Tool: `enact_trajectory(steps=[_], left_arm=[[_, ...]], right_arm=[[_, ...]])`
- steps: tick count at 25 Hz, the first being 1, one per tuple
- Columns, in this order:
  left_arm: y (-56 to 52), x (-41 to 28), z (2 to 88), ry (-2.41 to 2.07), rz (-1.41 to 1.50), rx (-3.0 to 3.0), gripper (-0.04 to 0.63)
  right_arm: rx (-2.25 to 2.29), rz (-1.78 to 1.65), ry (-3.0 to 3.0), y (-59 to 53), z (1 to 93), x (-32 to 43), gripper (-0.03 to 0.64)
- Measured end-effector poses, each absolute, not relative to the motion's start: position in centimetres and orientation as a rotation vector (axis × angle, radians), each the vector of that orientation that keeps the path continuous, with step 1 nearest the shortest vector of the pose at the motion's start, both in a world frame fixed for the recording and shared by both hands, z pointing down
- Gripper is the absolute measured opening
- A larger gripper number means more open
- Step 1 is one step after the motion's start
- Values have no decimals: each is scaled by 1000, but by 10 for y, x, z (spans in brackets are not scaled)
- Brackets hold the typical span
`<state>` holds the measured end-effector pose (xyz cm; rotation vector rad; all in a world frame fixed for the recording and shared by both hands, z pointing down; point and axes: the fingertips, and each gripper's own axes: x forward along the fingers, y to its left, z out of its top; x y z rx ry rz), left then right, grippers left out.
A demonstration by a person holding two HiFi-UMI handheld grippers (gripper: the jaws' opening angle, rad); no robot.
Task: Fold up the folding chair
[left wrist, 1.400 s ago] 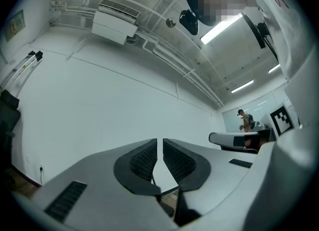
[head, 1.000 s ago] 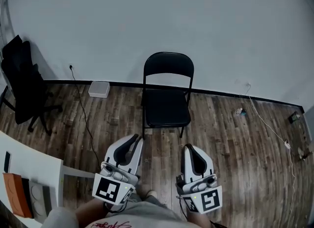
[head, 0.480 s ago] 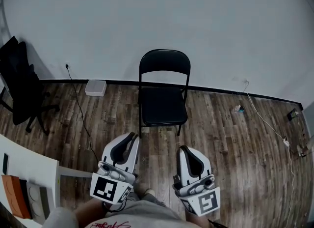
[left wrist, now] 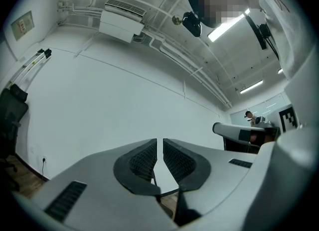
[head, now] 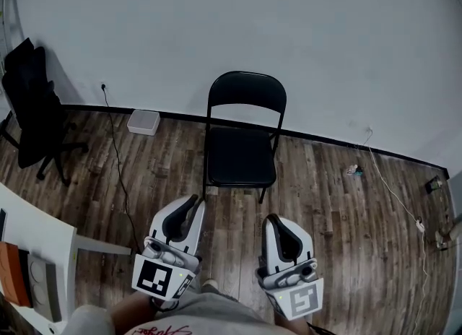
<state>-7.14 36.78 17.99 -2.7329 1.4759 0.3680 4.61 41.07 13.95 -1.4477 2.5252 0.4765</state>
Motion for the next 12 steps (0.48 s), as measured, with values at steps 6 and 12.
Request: enact_trajectory(steps=[6,12], left_arm=[[317,-72,185,1466,365,-2725,51],[230,-69,190,1404,323,-2763,51]], right_arm=[[-1464,520,2522,360,147,43,18],[-1532,485,2494,274,158,45,18]])
